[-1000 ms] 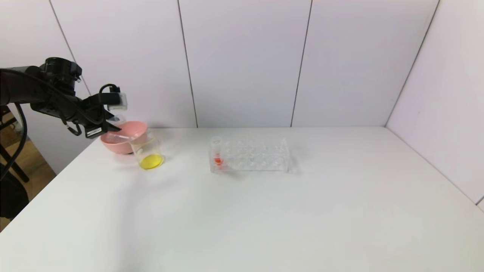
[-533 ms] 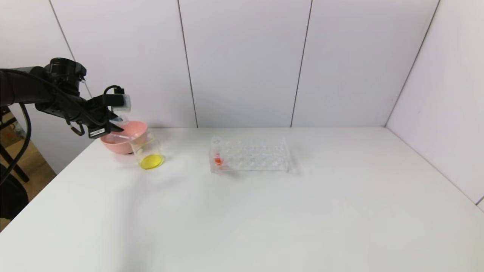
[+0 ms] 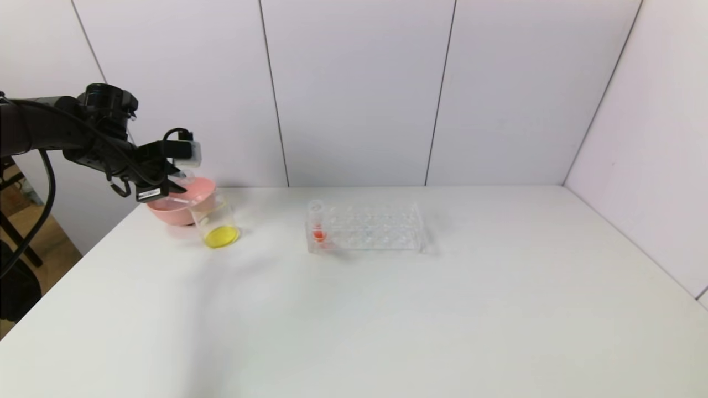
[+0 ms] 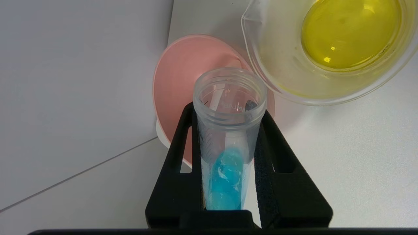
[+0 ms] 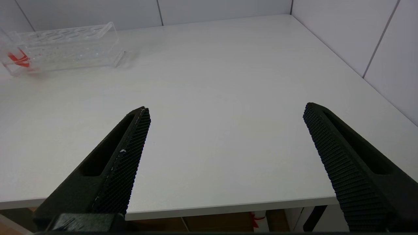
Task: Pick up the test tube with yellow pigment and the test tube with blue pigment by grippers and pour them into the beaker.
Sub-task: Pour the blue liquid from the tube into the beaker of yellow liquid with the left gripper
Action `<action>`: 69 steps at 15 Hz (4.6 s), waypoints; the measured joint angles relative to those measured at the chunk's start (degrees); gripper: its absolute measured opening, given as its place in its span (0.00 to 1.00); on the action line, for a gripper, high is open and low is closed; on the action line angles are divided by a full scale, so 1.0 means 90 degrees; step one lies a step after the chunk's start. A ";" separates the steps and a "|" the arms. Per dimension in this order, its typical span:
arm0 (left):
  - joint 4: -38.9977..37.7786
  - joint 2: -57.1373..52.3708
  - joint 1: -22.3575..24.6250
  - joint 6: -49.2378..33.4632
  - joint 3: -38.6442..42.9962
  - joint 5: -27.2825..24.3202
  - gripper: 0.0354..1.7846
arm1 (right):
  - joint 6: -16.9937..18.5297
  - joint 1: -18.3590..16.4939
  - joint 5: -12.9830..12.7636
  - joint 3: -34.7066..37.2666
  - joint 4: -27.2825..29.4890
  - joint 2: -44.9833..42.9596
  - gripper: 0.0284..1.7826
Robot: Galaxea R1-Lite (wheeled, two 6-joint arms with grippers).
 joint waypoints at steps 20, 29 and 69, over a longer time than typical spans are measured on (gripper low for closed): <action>0.0073 -0.0024 -0.0278 0.0214 -0.0003 0.1136 0.24 | 0.0003 0.0000 0.0000 0.0000 -0.0003 0.0000 0.96; 0.0144 0.0033 -0.0466 0.0223 -0.0003 0.1474 0.24 | 0.0003 0.0000 0.0000 0.0000 -0.0003 0.0001 0.96; 0.0324 0.0034 -0.0814 0.0349 -0.0009 0.2350 0.24 | 0.0003 -0.0003 0.0000 0.0000 -0.0003 0.0000 0.96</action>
